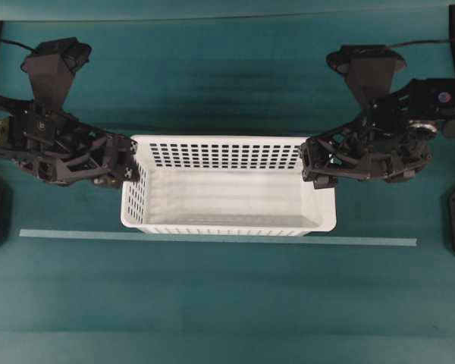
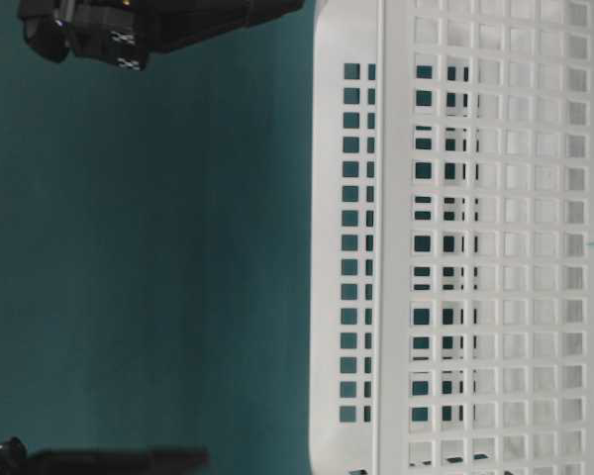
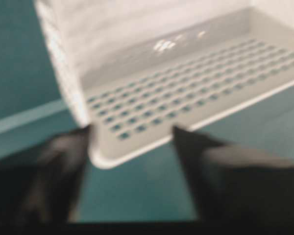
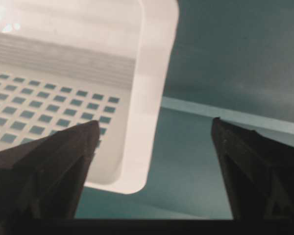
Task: Lift the white basket with both hands.
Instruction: 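Open both grippers and lower them over the basket's end rims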
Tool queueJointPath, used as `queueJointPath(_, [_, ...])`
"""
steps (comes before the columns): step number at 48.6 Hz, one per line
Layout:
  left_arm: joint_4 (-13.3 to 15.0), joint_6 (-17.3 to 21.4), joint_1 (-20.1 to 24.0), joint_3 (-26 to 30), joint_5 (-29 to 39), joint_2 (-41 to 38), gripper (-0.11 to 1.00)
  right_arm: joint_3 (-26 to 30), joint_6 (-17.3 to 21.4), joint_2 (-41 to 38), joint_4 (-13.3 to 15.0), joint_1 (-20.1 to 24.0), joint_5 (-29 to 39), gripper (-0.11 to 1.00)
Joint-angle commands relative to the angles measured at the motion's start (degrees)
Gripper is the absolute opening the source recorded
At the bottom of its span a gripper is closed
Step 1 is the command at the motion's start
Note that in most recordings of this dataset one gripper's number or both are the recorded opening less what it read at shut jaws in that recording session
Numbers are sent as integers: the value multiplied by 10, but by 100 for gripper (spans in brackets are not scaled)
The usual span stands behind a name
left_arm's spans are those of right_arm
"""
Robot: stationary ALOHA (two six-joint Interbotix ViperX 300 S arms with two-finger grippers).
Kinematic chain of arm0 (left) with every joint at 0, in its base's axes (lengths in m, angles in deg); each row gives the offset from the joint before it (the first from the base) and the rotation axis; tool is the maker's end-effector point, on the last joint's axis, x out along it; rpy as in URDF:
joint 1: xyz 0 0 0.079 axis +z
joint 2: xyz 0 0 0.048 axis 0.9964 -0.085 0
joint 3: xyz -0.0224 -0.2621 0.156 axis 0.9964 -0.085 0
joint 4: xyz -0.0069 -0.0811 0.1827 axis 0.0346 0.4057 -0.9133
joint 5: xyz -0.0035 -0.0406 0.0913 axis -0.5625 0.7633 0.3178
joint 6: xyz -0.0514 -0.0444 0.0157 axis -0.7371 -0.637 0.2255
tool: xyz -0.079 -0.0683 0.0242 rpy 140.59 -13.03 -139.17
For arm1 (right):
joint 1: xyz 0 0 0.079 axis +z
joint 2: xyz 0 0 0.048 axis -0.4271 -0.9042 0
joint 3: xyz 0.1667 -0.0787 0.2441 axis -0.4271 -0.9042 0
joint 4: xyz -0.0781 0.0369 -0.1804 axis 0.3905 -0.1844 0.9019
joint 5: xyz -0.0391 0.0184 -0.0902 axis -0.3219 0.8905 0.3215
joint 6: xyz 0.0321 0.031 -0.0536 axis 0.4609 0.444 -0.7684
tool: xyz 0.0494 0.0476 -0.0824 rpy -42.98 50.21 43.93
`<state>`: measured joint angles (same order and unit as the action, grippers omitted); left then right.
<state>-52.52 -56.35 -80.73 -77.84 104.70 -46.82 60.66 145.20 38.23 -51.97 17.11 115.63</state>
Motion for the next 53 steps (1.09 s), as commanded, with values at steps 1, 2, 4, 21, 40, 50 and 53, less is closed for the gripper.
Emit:
queueJointPath(1, [-3,-3,-4,4,-14,-13,89,4,9,-18,1,0,-1,95])
queueJointPath(2, [-3,-3,-4,3,-15,-14,92,4,11,-18,1,1,-1,95])
queueJointPath(4, [-1,-5,-4,0,-16,-17,96,4,17,-20,1,1,-2,95])
queueJointPath(21, [-3,-11,4,-25,-11,-43,94,-11,26,-37,1,1,-54,95])
queueJointPath(40, [-3,-30,18,-40,-17,-102,94,-44,65,-78,2,12,-141,95])
queueJointPath(50, [-3,-31,14,-63,-57,-142,94,-62,75,-103,2,18,-185,95])
queueJointPath(53, [-3,-34,13,-65,-69,-147,94,-63,76,-106,2,18,-188,95])
